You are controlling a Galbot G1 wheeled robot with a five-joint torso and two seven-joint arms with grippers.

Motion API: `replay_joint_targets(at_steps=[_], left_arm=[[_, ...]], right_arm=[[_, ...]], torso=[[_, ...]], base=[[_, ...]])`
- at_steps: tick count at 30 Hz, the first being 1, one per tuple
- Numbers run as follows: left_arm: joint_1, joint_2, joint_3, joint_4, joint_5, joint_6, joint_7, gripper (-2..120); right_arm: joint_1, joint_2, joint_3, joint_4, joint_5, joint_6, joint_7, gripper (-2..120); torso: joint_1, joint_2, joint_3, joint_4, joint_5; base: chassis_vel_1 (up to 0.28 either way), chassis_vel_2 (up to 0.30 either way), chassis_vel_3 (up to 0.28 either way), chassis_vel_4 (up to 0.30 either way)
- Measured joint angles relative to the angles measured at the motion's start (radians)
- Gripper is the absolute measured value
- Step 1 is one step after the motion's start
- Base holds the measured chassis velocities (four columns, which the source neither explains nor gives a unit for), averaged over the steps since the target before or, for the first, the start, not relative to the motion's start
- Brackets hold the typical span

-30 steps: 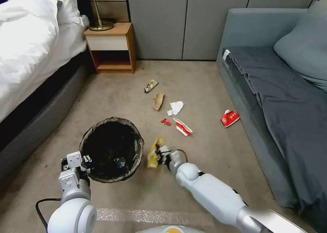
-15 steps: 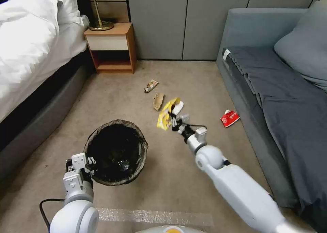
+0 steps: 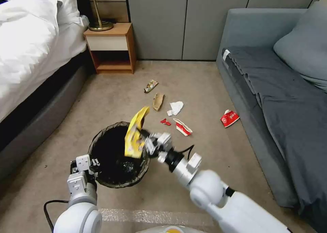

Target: Pick up the trash bin, then pick up the garbage from the floor and place it into the trash bin.

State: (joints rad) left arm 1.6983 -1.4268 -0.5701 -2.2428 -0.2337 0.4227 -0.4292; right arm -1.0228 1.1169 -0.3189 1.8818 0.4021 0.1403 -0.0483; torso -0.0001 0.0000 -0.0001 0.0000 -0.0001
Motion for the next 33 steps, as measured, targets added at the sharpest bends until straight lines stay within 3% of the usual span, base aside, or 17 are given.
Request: replay_joint_targets(at_steps=[14,33], left_arm=[[0.015,-0.02,0.019,-0.033,0.011,-0.001,0.0,0],[0.024,-0.033,0.055,-0.053,0.025,0.005,0.002,0]], right_arm=[[0.039,0.062,-0.079,-0.132,-0.025,0.001,0.006,1],[0.065,0.078,-0.132,-0.162,-0.036,-0.015,0.025,67]], torso=[[0.0,0.0,0.0,0.0001,0.0001],[0.0,0.0,0.0,0.0,0.0001]], base=[[0.0,0.0,0.0,0.0],[0.0,0.0,0.0,0.0]])
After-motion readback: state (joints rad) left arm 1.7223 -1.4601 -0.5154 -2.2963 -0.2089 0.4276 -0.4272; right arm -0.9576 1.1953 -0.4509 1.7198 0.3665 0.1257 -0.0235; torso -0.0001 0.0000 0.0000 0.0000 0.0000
